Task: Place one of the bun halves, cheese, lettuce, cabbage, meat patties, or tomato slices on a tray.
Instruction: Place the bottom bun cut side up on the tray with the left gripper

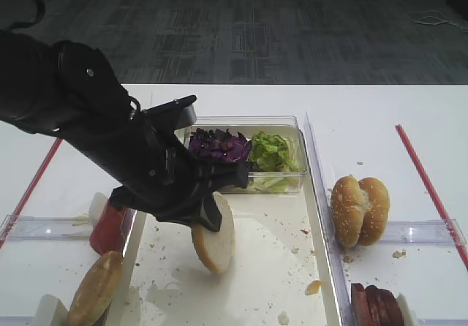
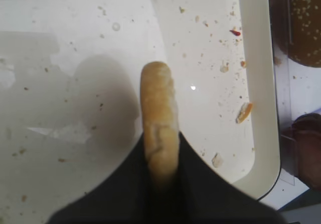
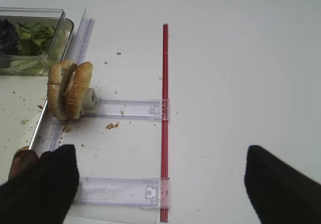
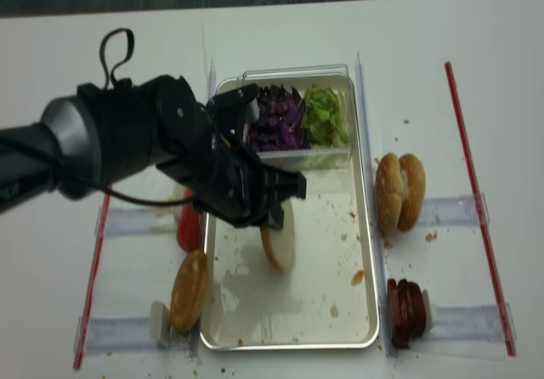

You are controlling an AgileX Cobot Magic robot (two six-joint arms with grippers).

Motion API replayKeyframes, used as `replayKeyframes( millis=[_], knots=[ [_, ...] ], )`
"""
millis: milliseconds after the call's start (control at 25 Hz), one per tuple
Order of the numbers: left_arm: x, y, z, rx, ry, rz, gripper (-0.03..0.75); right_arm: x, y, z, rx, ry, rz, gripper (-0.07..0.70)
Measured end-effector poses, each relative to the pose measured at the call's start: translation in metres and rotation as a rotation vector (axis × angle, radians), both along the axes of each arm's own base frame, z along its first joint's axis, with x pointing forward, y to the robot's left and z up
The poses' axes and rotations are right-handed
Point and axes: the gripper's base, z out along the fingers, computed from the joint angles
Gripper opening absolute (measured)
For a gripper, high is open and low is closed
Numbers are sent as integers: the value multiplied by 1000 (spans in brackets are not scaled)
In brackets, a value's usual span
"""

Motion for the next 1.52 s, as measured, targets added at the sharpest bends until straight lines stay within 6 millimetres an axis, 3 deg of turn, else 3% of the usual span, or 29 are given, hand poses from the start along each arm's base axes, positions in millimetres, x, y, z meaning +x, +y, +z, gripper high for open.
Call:
replayKeyframes(
  millis=[400,1080,1280,1520],
  knots=[
    [15,1,-22,-75,29,-13,60,0,0,0,0,0,0,693],
    [13,0,-31,-62,91,-14,68,0,0,0,0,0,0,693],
    [12,5,-35,2,101,-27,181,0,0,0,0,0,0,693],
    [12,6,-35,13,108,-24,447,0,0,0,0,0,0,693]
  ],
)
